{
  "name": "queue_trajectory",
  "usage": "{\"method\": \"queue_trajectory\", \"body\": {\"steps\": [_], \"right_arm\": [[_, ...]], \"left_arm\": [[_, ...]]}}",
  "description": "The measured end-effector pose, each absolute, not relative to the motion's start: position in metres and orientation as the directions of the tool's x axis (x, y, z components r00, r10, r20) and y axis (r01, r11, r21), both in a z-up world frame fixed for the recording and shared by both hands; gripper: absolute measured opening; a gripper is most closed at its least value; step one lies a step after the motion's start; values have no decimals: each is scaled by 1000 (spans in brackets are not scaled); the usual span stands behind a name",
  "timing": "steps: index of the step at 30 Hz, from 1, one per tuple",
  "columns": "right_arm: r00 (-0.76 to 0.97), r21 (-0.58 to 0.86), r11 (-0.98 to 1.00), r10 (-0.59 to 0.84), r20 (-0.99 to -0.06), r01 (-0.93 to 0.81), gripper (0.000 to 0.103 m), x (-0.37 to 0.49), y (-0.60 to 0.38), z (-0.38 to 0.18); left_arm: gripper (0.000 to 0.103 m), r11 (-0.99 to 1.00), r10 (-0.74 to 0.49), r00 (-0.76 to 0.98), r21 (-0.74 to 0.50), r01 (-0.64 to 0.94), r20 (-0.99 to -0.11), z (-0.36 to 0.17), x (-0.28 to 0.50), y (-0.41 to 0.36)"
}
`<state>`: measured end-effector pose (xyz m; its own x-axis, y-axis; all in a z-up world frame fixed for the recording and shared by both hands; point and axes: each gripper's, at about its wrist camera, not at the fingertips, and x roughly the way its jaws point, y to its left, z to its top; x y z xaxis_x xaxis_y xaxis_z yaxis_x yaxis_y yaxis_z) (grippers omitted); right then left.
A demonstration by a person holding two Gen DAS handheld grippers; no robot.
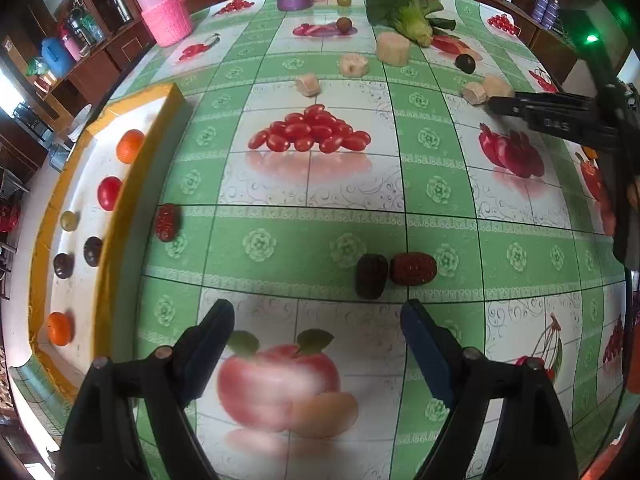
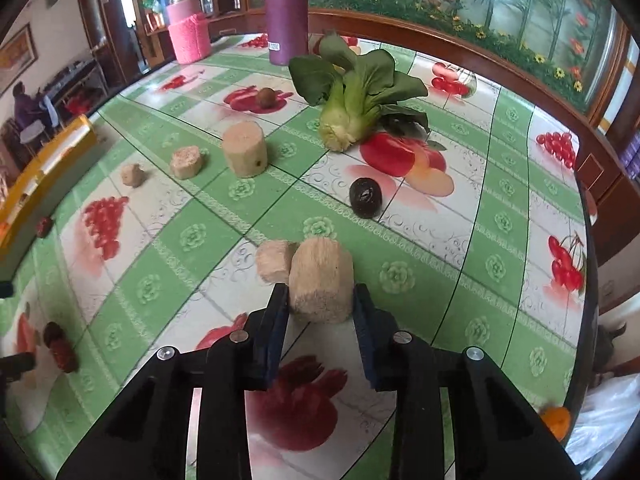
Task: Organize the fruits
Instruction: 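Grasp a red date with the left tool while the right tool grasps a wooden cylinder block, then carry the red date and the wooden block over the tray with both tools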
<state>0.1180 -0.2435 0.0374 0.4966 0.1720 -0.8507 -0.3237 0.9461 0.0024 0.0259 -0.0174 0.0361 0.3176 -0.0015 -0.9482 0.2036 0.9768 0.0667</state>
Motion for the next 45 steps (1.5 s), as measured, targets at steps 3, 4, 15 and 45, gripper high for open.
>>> {"method": "queue_trajectory", "body": {"steps": [3,4,15,45], "right_arm": [[485,33,939,206,-850,-342,31,104,-242,43],[483,31,938,206,-851,-346,31,100,-242,45],[479,55,935,229,-847,-350,31,56,-239,64],[485,62,924,255,-837,-378,31,-2,-134,110]], "left_arm": [[78,973,-20,304,51,224,-952,27,31,-24],[71,971,-19,293,51,232,-956,22,33,-26],[22,969,-108,310,-31,243,-945,25,36,-24],[23,969,-243,433,-196,151,-868,74,-10,99]]}}
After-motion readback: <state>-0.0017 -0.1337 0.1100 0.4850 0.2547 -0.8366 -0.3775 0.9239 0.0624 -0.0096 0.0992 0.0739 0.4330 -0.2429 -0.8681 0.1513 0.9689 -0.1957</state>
